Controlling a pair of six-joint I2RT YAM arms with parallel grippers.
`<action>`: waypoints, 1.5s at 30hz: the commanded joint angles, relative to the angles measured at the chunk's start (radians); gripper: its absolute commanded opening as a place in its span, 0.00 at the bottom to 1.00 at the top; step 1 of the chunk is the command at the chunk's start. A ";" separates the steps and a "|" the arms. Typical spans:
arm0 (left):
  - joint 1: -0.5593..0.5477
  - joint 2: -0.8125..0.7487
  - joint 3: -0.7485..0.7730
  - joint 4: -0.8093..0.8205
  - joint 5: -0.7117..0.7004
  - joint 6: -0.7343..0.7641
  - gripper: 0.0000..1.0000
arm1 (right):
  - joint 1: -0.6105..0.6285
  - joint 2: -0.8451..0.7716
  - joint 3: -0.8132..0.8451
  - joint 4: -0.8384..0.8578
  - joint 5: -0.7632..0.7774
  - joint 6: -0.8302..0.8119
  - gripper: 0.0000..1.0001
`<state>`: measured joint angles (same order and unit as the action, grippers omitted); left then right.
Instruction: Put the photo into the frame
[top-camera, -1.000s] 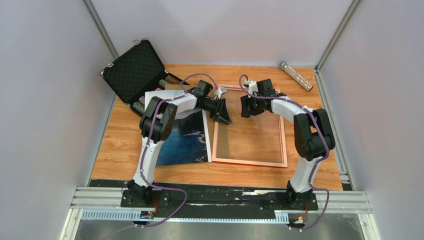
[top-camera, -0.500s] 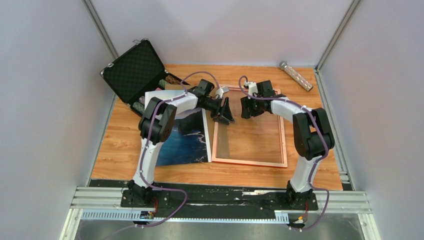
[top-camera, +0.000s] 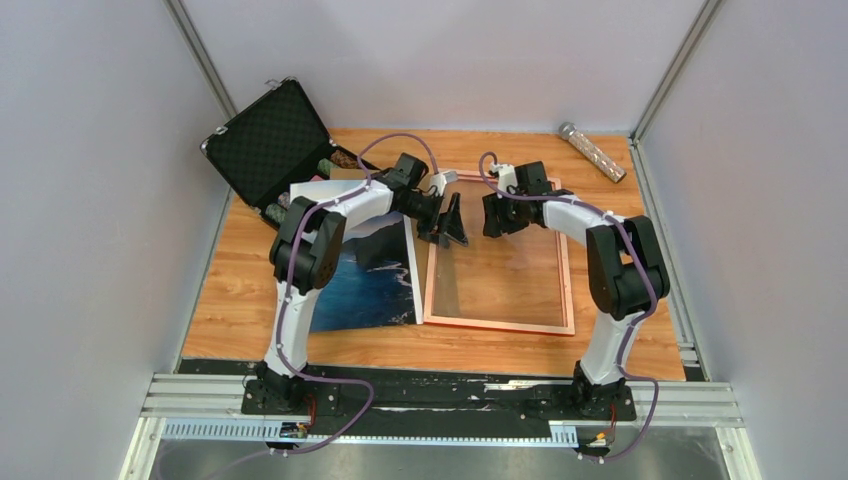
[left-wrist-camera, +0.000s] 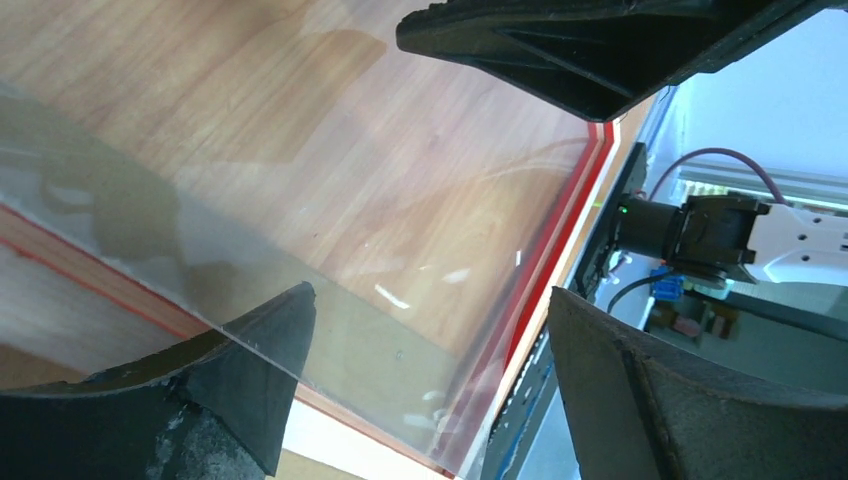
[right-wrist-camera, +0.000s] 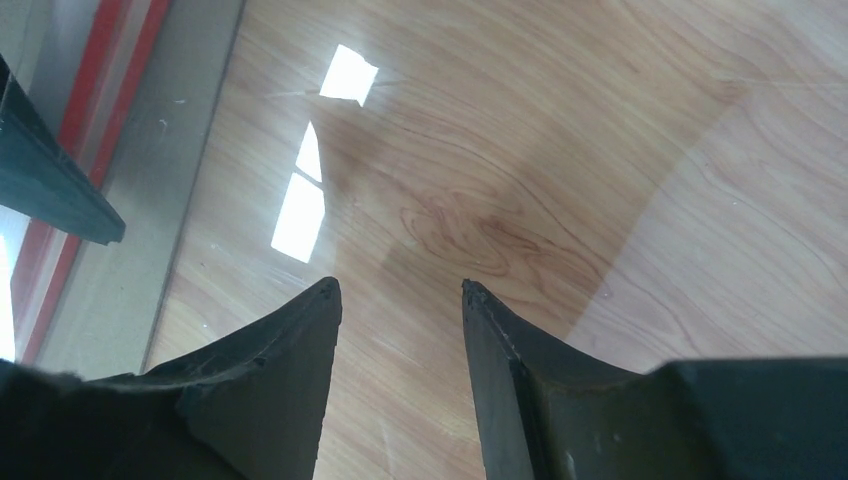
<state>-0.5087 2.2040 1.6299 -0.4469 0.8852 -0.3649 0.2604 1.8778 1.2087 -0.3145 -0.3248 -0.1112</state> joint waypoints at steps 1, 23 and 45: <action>0.008 -0.067 0.000 -0.080 -0.102 0.093 0.96 | -0.010 -0.005 -0.014 0.017 -0.011 -0.013 0.51; 0.040 -0.265 -0.001 -0.250 -0.263 0.252 0.97 | -0.015 -0.017 -0.013 0.016 -0.021 -0.004 0.51; 0.041 -0.471 -0.086 -0.282 -0.531 0.442 1.00 | -0.198 -0.332 -0.131 -0.017 0.066 0.032 0.66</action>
<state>-0.4690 1.8217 1.5608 -0.7162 0.4423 -0.0067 0.1429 1.6028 1.1351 -0.3336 -0.3038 -0.1043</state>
